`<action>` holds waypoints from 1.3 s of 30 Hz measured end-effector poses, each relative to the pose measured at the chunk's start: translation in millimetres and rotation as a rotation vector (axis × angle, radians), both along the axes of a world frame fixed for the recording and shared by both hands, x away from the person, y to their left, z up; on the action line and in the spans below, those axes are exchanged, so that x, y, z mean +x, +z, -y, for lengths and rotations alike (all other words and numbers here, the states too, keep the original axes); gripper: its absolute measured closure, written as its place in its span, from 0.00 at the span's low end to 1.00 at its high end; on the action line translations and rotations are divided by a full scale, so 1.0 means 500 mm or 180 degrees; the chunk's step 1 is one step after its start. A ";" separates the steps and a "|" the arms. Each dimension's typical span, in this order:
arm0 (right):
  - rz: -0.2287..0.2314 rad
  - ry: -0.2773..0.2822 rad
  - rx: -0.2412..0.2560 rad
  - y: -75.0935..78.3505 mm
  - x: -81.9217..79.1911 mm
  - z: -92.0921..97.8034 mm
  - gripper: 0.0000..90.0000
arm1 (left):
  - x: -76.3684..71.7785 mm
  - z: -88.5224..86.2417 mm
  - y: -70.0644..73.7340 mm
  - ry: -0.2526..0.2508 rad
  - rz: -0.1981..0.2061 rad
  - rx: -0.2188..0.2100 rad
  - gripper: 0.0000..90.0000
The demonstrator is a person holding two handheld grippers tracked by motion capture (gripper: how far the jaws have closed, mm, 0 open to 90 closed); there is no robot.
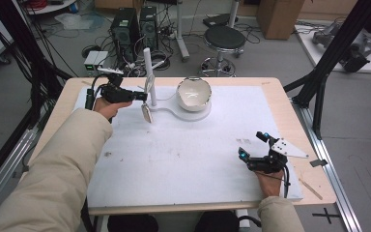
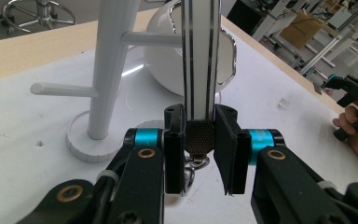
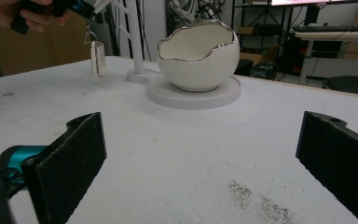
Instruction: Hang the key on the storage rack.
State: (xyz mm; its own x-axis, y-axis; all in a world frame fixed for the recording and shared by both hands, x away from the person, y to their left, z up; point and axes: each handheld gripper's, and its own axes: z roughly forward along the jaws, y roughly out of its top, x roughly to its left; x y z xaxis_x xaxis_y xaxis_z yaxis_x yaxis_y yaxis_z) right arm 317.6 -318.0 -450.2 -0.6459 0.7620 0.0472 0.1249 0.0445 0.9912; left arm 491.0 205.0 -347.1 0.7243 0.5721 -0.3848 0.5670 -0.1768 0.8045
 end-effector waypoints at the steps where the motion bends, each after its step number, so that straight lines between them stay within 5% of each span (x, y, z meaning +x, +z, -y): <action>1: 0.0000 0.0000 -0.0002 0.000 0.000 0.000 0.01 | 0.002 -0.001 -0.001 0.0002 -0.0027 0.0015 0.82; 14: -0.0005 0.0000 -0.0005 0.000 0.000 0.000 0.01 | 0.019 -0.005 -0.026 0.0126 -0.0251 0.0162 0.82; 22: 0.0006 -0.0004 -0.0011 0.000 0.000 0.000 0.01 | 0.019 0.003 -0.031 0.0117 -0.0207 0.0242 0.82; 27: 0.0011 0.0006 -0.0012 0.000 0.000 0.000 0.01 | 0.002 0.000 -0.030 0.0149 0.0238 0.0427 0.78; 29: 0.0003 -0.0009 0.0001 0.000 0.000 0.000 0.01 | -0.004 -0.006 -0.030 0.0188 0.0256 0.0287 0.58; 34: 0.0026 -0.0005 -0.0016 0.000 0.000 -0.001 0.01 | -0.043 -0.027 -0.024 0.0091 0.0316 0.0298 0.39; 39: -0.0009 -0.0010 -0.0002 0.000 0.000 0.000 0.01 | -0.119 -0.045 -0.014 0.0050 0.0695 0.0261 0.16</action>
